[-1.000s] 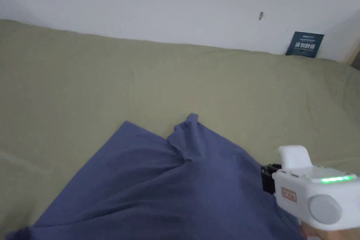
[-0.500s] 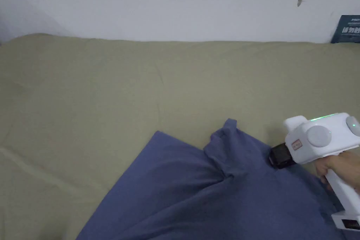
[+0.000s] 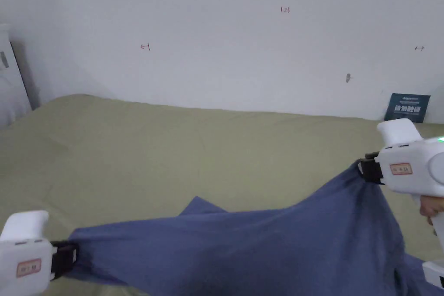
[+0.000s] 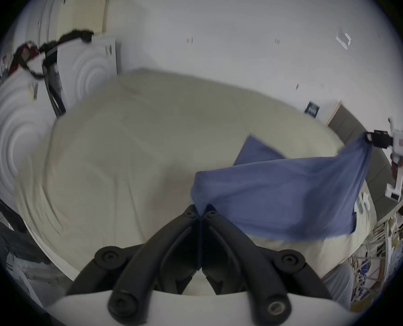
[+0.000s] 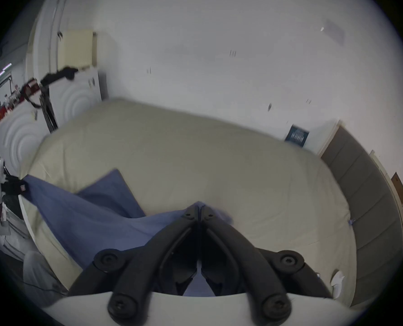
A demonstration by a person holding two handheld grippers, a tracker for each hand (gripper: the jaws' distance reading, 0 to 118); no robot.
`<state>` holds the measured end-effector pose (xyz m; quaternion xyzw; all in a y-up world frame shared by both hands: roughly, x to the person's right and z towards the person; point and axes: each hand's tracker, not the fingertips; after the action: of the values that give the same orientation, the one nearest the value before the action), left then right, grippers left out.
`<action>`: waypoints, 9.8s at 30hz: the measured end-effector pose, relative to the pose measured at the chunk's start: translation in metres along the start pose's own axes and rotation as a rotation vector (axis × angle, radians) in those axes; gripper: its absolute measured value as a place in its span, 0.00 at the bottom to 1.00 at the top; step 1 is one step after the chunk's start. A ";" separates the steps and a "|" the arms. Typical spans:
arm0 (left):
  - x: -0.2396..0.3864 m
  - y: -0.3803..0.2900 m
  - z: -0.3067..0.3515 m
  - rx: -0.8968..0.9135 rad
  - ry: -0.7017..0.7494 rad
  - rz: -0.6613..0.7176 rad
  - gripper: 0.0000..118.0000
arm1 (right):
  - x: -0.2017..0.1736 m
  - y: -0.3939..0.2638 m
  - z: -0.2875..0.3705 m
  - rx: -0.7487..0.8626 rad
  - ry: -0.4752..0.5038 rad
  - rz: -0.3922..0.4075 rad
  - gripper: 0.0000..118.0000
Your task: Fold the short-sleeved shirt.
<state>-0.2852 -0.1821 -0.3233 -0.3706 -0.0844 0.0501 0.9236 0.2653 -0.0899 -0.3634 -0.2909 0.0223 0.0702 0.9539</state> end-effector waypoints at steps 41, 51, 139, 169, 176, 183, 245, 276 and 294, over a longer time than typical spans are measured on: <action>0.144 0.358 0.052 0.432 0.175 -0.178 0.00 | 0.122 0.219 0.066 0.344 -0.321 -0.158 0.02; 0.152 0.408 -0.018 0.459 0.202 -0.153 0.00 | 0.143 0.262 -0.012 0.345 -0.360 -0.149 0.02; 0.018 -0.138 -0.032 -0.205 0.068 -0.100 0.01 | -0.015 -0.332 0.100 -0.218 -0.096 -0.317 0.61; 0.012 -0.003 -0.100 -0.189 0.017 -0.136 0.01 | 0.028 -0.185 -0.034 -0.210 -0.054 -0.214 0.06; 0.019 0.015 -0.160 -0.248 0.016 -0.124 0.01 | 0.037 -0.181 -0.110 -0.338 -0.066 -0.226 0.06; 0.010 -0.010 -0.153 -0.160 0.022 -0.020 0.99 | 0.025 -0.208 -0.105 -0.277 -0.053 -0.358 0.93; -0.003 -0.137 0.000 -0.298 0.043 -0.074 0.00 | -0.011 -0.331 0.090 -0.380 -0.001 -0.367 0.10; 0.024 0.005 -0.204 -0.227 0.174 -0.077 0.99 | 0.015 -0.209 -0.037 -0.175 -0.120 -0.257 0.01; 0.040 0.006 -0.222 -0.268 0.119 -0.129 0.02 | 0.087 -0.203 -0.158 -0.501 -0.070 -0.321 0.99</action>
<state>-0.2033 -0.3215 -0.4804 -0.4868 -0.0589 -0.0430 0.8704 0.3811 -0.3343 -0.3898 -0.5145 -0.0748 -0.0683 0.8515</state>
